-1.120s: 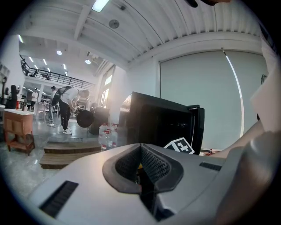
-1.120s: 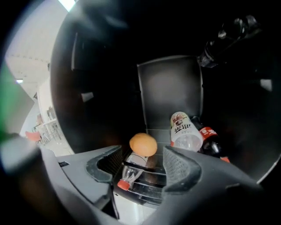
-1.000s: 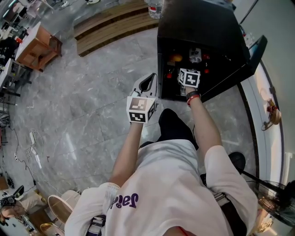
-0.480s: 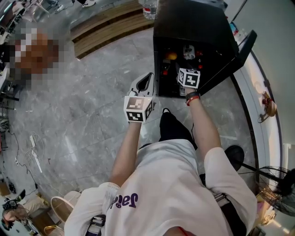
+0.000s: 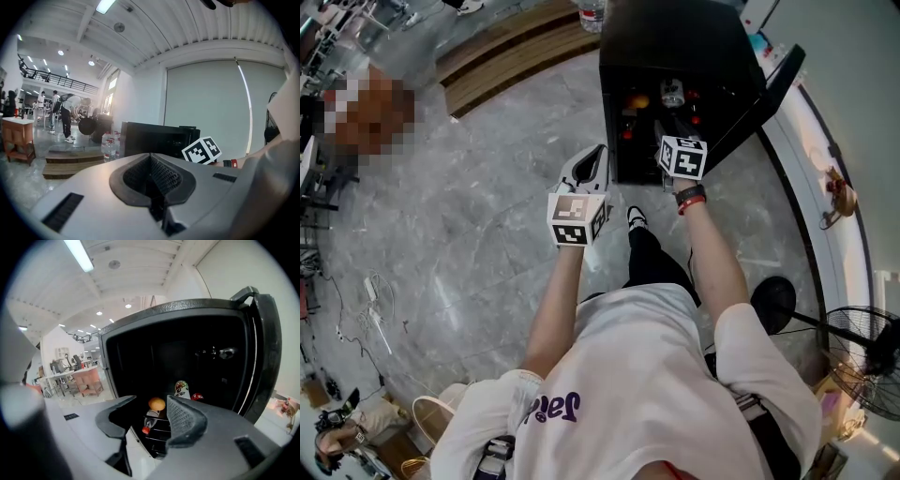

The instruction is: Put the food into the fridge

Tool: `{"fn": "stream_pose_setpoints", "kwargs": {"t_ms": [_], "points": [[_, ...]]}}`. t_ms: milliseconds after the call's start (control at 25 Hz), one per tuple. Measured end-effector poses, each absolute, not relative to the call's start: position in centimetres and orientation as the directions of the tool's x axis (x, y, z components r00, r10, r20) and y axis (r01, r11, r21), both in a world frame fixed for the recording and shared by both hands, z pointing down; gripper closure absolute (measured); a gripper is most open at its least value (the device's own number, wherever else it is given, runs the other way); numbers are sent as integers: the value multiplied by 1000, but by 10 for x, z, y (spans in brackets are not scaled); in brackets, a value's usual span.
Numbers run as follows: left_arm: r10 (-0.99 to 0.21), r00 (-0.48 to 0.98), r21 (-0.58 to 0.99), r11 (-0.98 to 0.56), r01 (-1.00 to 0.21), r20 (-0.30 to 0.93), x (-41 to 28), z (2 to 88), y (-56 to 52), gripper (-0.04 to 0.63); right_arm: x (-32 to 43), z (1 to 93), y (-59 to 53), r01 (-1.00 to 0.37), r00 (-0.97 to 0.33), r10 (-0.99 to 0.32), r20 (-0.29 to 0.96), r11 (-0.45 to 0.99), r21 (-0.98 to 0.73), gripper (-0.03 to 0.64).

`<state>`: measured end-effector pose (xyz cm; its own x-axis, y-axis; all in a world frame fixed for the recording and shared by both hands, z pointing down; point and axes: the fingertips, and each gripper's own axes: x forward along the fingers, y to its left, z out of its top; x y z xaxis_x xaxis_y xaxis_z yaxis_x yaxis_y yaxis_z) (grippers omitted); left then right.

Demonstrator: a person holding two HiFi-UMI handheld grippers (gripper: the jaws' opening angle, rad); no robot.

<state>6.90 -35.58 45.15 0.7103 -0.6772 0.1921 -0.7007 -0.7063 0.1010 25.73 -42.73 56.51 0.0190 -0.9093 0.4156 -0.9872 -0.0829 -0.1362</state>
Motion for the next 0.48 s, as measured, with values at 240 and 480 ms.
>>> {"fn": "stream_pose_setpoints", "kwargs": {"t_ms": [240, 480], "points": [[-676, 712, 98, -709, -698, 190, 65, 437, -334, 578, 252, 535, -395, -988, 22, -924, 381, -79, -135, 423], [-680, 711, 87, -709, -700, 182, 61, 426, -316, 578, 252, 514, -361, -989, 22, -932, 361, -73, -130, 446]]}}
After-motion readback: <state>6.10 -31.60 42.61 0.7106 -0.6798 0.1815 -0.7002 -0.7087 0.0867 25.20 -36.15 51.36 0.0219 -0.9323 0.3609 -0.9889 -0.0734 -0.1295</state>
